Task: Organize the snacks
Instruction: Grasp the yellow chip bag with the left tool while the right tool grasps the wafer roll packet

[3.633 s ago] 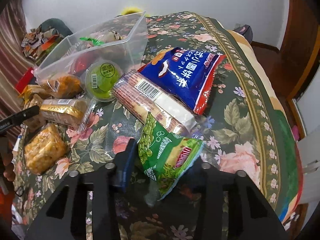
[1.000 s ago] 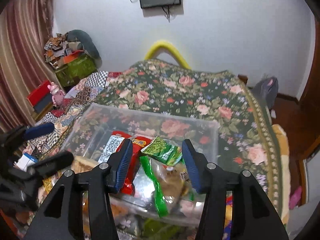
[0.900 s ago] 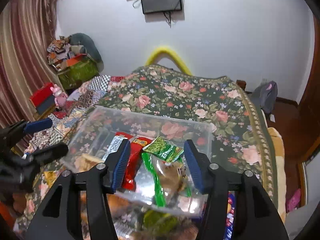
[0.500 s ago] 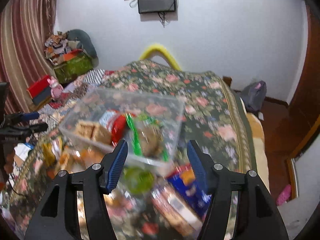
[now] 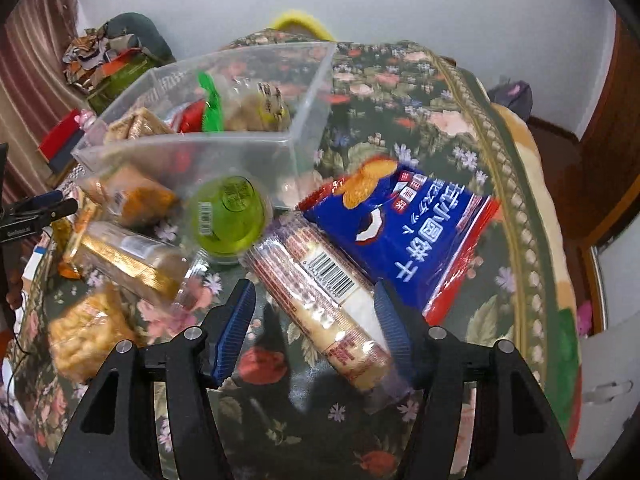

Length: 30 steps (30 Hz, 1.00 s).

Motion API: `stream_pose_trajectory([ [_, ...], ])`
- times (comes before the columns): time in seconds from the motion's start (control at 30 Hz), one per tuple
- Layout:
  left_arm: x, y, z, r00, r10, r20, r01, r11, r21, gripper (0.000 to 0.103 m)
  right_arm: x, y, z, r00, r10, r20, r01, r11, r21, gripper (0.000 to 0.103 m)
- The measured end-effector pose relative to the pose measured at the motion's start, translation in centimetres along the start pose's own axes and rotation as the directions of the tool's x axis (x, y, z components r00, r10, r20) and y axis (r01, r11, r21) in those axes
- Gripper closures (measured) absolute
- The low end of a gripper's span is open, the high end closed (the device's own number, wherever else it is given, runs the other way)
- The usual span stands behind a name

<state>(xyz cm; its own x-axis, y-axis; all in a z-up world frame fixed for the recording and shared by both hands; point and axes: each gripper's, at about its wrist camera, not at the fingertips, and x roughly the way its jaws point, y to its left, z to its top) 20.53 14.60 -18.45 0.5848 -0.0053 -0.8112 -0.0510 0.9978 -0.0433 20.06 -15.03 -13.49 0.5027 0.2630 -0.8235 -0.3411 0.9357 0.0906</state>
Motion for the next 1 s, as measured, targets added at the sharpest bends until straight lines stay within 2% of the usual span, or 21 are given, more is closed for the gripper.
stream_pose_trajectory([
  [0.33,0.1,-1.4,-1.7,0.999,-0.037,-0.018,0.037,0.999,0.019,0.012,1.4,0.3,-1.1,0.994,0.082,-0.071,-0.082,0.997,0.006,0.045],
  [0.43,0.4,-2.2,-2.4,0.999,0.001,-0.034,0.001,0.998,0.064,0.020,1.2,1.0,-1.6,0.997,0.054,-0.061,-0.055,0.998,-0.021,0.048],
  [0.53,0.6,-2.6,-2.4,1.000,0.025,-0.017,-0.024,0.996,0.083,0.029,1.1,1.2,-1.9,0.998,0.048,-0.049,-0.049,0.999,-0.015,0.052],
  [0.67,0.5,-2.8,-2.1,0.998,0.060,0.011,-0.061,0.995,0.081,0.057,0.7,1.2,-2.0,0.998,0.050,-0.035,-0.050,0.999,0.000,0.058],
  [0.7,0.4,-2.8,-2.1,0.998,0.067,0.013,-0.068,0.994,0.084,0.060,0.5,1.2,-2.0,0.998,0.051,-0.030,-0.051,0.999,0.002,0.060],
  [1.0,-1.6,-3.0,-2.5,0.999,0.031,0.025,-0.032,0.997,0.069,0.061,-1.6,2.0,-1.1,0.998,0.048,0.037,-0.047,0.999,-0.011,0.060],
])
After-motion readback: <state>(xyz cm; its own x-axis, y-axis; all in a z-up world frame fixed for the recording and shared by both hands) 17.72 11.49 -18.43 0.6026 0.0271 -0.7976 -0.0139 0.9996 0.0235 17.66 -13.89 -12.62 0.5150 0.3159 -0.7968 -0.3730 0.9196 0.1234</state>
